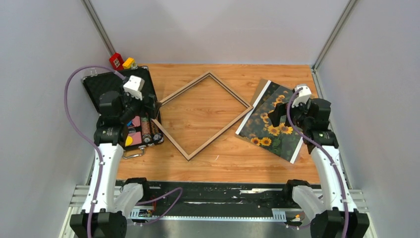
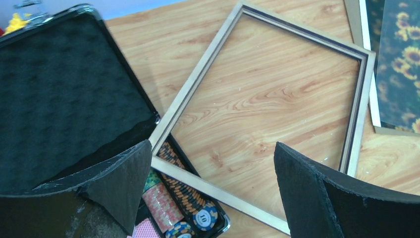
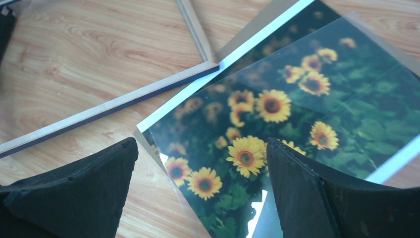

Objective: Put the photo into the frame
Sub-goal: Adjust the photo frame at the center of the board.

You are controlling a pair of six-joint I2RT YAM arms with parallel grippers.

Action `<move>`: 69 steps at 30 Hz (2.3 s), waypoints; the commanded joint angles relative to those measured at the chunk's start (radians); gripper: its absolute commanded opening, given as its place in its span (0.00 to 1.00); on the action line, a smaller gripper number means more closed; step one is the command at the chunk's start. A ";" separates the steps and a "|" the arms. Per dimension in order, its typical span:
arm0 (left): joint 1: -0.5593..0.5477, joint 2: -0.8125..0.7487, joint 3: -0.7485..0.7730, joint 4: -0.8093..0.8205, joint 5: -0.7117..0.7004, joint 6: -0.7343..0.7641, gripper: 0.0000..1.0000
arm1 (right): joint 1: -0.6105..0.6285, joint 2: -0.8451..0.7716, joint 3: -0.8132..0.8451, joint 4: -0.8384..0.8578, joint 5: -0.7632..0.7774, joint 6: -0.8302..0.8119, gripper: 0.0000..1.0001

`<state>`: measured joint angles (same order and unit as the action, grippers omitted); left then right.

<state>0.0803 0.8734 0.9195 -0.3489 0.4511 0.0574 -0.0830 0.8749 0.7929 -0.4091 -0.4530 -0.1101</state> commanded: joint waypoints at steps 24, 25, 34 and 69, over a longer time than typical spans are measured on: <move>-0.333 1.235 0.962 -0.317 -0.478 0.382 0.95 | 0.203 0.095 -0.051 0.167 0.113 -0.037 1.00; -0.333 1.259 0.985 -0.332 -0.476 0.388 0.95 | 0.204 0.093 -0.052 0.167 0.112 -0.037 1.00; -0.333 1.442 1.104 -0.428 -0.427 0.407 0.83 | 0.204 0.088 -0.057 0.167 0.105 -0.037 1.00; -0.223 1.163 0.868 -0.430 -0.416 -0.155 0.00 | 0.204 0.071 -0.064 0.167 0.101 -0.039 1.00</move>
<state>-0.1493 2.1696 1.8378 -0.8509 0.0105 0.0917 0.1173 0.9642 0.7334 -0.2863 -0.3485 -0.1333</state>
